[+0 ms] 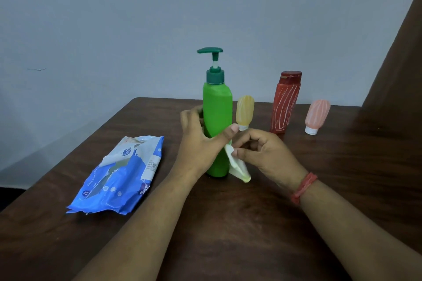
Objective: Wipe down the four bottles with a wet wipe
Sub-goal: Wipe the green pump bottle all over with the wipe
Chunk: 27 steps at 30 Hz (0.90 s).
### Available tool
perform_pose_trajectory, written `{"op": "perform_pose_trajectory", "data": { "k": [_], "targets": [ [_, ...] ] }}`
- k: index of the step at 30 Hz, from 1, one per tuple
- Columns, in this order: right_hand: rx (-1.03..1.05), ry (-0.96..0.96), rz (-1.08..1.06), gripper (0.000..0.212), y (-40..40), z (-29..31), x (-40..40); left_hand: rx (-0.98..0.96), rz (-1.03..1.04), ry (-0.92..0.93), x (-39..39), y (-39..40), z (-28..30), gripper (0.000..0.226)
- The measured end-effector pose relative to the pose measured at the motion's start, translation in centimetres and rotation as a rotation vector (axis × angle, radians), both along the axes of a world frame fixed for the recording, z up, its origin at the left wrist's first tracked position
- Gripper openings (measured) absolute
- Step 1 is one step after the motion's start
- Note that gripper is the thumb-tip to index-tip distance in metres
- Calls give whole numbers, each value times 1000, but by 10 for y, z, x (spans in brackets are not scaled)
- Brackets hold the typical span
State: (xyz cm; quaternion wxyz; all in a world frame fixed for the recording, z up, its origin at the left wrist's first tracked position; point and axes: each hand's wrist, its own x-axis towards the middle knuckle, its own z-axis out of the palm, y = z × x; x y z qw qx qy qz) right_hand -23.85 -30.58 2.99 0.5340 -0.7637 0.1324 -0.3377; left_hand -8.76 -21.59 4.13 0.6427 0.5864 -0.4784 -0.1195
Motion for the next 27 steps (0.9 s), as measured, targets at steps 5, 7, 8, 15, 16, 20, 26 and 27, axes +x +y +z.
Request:
{"op": "perform_pose_trajectory", "data": {
  "k": [5,7,8,15,16,20,26,27],
  "targets": [
    [42,-55,-36,18,4,3,1,-90,-290,354,18,2,-6,76],
    [60,-123,-104,19,3,5,2,-121,-308,446,23,0,-8,70],
    [61,-153,-138,20,2,5,3,-133,-327,483,23,0,-9,62],
    [-44,-175,-241,26,2,2,7,-52,-351,538,15,3,-4,43],
    [-58,-177,-260,25,3,3,6,-45,-326,503,16,3,-4,43],
    [-110,-170,-321,17,7,7,5,-44,-213,367,20,3,-1,29],
    [-249,-157,-412,8,16,14,4,2,-163,103,26,9,5,27],
    [-296,-168,-445,8,18,17,2,10,-166,101,26,10,6,29]
  ]
}}
